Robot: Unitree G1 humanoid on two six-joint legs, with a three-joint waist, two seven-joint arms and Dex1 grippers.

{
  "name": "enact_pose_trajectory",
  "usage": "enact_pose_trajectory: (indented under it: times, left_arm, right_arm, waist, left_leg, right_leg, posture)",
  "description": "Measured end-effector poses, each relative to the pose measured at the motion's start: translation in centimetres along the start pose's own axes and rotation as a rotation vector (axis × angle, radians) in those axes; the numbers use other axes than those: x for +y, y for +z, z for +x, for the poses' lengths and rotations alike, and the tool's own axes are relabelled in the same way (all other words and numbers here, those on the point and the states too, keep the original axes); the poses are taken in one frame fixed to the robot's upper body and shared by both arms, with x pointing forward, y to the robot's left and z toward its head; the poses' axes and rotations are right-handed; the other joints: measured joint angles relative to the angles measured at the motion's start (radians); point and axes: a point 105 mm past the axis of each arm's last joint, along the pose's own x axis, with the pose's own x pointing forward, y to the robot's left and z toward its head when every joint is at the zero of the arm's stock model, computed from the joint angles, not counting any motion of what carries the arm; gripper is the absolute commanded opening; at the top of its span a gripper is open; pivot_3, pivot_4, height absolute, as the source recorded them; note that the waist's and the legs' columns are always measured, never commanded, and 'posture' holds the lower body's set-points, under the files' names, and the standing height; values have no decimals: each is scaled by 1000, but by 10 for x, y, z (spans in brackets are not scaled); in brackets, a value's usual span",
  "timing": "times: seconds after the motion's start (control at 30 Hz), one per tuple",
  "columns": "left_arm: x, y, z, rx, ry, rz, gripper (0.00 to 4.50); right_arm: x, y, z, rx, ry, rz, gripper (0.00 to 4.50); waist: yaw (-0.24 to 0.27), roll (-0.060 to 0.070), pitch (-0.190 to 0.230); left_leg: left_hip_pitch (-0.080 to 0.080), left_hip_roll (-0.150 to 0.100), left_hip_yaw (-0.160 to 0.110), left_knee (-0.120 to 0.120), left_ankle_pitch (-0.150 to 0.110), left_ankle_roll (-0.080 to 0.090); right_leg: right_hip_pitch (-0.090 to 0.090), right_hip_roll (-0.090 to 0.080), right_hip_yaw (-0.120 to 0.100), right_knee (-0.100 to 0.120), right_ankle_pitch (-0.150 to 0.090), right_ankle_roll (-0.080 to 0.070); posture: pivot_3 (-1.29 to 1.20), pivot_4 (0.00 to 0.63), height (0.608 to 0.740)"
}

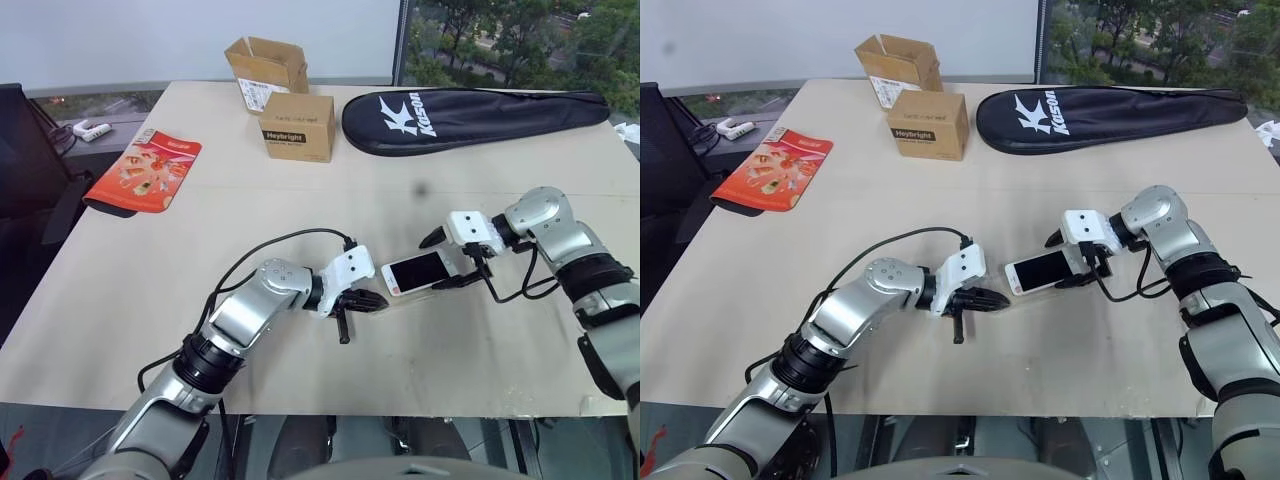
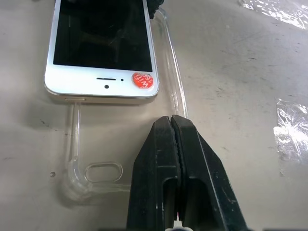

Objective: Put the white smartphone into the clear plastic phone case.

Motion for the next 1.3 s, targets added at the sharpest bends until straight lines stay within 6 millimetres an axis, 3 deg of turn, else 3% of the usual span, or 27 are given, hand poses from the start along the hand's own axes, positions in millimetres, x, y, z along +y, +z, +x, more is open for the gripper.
enact_pose_trajectory:
  times: [0.07, 0.43, 0.77, 0.97, 1.07, 1.3]
  left_arm:
    - [2, -1, 0, 0, 4, -1, 0]
    - [13, 0, 0, -3, 18, 37, 0]
    - [38, 9, 5, 6, 20, 160, 0]
    - [38, 11, 7, -4, -6, 188, 0]
    - [36, 15, 1, -14, -22, 188, 0]
    - [26, 42, -34, -73, -43, 215, 0]
  right_arm:
    - [0, 0, 0, 1, 3, 1, 2942]
    - [9, 0, -1, 1, 14, 28, 2942]
    - [38, -1, -15, 104, 46, 33, 2942]
    - [40, 0, -17, 154, 39, 77, 2942]
    - [40, 2, -17, 151, 37, 91, 2942]
    - [31, 9, -23, 157, 9, 92, 2942]
  waist:
    - [0, 0, 0]
    - [2, 0, 0]
    - [-1, 0, 0]
    - [1, 0, 0]
    - [0, 0, 0]
    - [0, 0, 1]
  left_leg:
    - [0, 0, 0, 0, 0, 0]
    - [0, 0, 0, 0, 0, 0]
    - [0, -1, 1, 1, 0, 0]
    - [0, -1, 0, 1, 0, 0]
    - [-2, -1, 0, 1, 0, 0]
    - [-12, -1, -1, 2, 0, 0]
  right_leg:
    - [0, 0, 0, 0, 0, 0]
    - [0, 0, 0, 0, 0, 0]
    - [0, -1, 1, 0, 0, 0]
    - [0, 0, 1, 0, 0, 0]
    - [-1, 0, 1, 0, 0, 0]
    - [-11, 0, 0, 1, 0, 0]
  posture:
    - [0, 150, 732]
    - [0, 150, 732]
    - [0, 150, 732]
    - [0, 150, 732]
    - [0, 150, 732]
    - [0, 150, 732]
